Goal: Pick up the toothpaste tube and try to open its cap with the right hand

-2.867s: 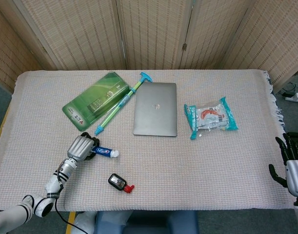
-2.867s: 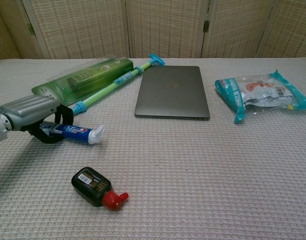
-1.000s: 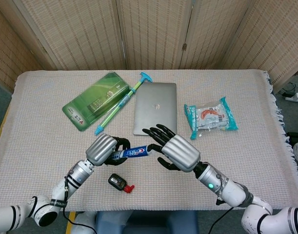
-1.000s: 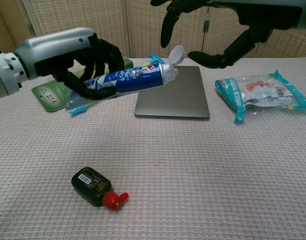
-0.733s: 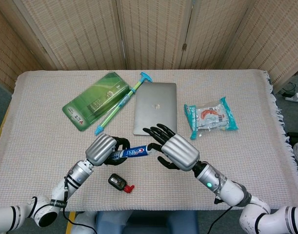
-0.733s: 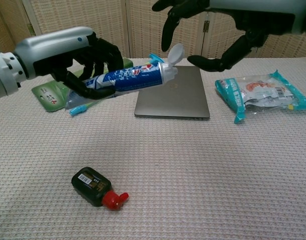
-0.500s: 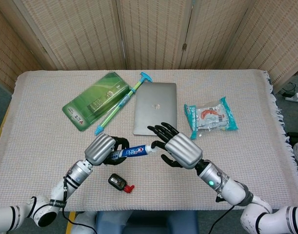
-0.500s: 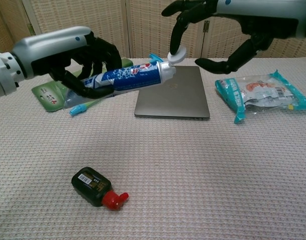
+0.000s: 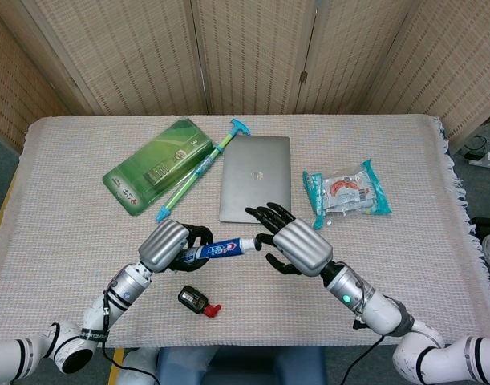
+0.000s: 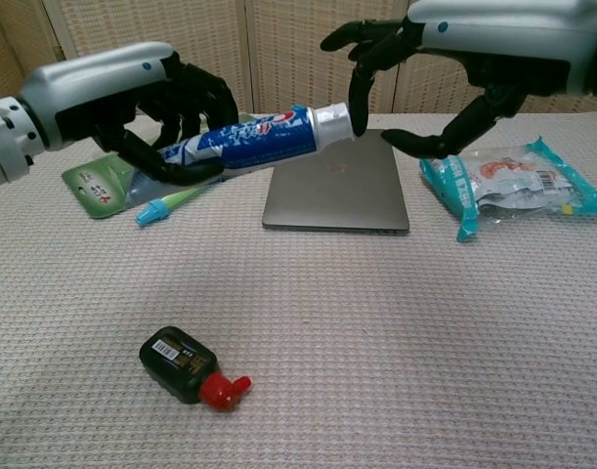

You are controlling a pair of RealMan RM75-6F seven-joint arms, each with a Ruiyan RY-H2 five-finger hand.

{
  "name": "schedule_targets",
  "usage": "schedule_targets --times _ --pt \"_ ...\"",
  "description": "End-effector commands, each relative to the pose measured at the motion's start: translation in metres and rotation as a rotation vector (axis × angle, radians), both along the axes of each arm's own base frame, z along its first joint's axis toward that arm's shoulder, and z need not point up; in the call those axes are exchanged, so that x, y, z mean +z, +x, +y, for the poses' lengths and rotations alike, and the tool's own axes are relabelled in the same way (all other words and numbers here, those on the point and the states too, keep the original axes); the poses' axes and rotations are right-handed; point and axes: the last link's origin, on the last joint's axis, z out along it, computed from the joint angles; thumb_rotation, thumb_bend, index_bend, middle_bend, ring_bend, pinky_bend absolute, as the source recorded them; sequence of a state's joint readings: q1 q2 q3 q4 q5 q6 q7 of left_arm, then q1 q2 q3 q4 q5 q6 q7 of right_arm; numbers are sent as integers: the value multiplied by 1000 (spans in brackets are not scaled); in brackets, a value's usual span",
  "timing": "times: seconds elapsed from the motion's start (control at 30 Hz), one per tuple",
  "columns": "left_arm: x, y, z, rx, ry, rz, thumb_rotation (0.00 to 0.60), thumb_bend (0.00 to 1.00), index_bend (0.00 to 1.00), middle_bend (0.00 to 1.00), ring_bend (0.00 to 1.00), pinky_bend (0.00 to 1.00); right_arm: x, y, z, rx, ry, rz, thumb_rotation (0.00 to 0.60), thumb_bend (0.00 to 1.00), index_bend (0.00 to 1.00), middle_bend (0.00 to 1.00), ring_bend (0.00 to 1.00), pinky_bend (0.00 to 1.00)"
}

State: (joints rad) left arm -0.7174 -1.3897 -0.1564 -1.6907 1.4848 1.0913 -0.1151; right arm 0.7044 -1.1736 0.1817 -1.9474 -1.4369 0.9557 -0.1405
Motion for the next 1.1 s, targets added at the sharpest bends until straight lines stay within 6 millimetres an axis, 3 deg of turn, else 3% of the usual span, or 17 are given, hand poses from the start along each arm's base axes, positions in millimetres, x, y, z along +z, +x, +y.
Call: schedule_targets --times 0.03,0.13,0.27,0.33,0.4,0.47,0.7,1.1 --pt "0 -3 0 7 4 -11 600 726 818 825 754 752 5 -3 2 -16 3 -39 600 549 367 38 0 0" --pt "1 -9 1 14 15 -18 600 726 817 825 754 752 16 -5 7 -47 33 -130 600 550 358 38 0 0" --pt "1 -14 0 22 29 -32 600 729 816 825 754 752 29 -10 9 -82 95 -261 598 537 256 33 0 0" --pt "0 -15 0 22 33 -46 600 734 816 825 754 752 29 -10 9 -110 161 -331 590 465 171 19 0 0" --pt "-1 -14 -1 20 31 -51 600 738 816 825 754 752 28 -10 8 -133 228 -375 564 330 52 2 0 0" --pt "-3 -12 -3 15 31 -56 600 738 816 825 755 752 26 -9 5 -152 288 -420 527 247 4 0 0 0" --pt "-6 -5 -8 -3 36 -83 600 740 816 826 754 752 17 -3 -6 -211 407 -561 421 137 0 0 0 0" --pt "-13 7 -13 -11 30 -125 600 743 818 828 754 752 -2 13 -17 -235 505 -689 404 125 0 0 0 0"
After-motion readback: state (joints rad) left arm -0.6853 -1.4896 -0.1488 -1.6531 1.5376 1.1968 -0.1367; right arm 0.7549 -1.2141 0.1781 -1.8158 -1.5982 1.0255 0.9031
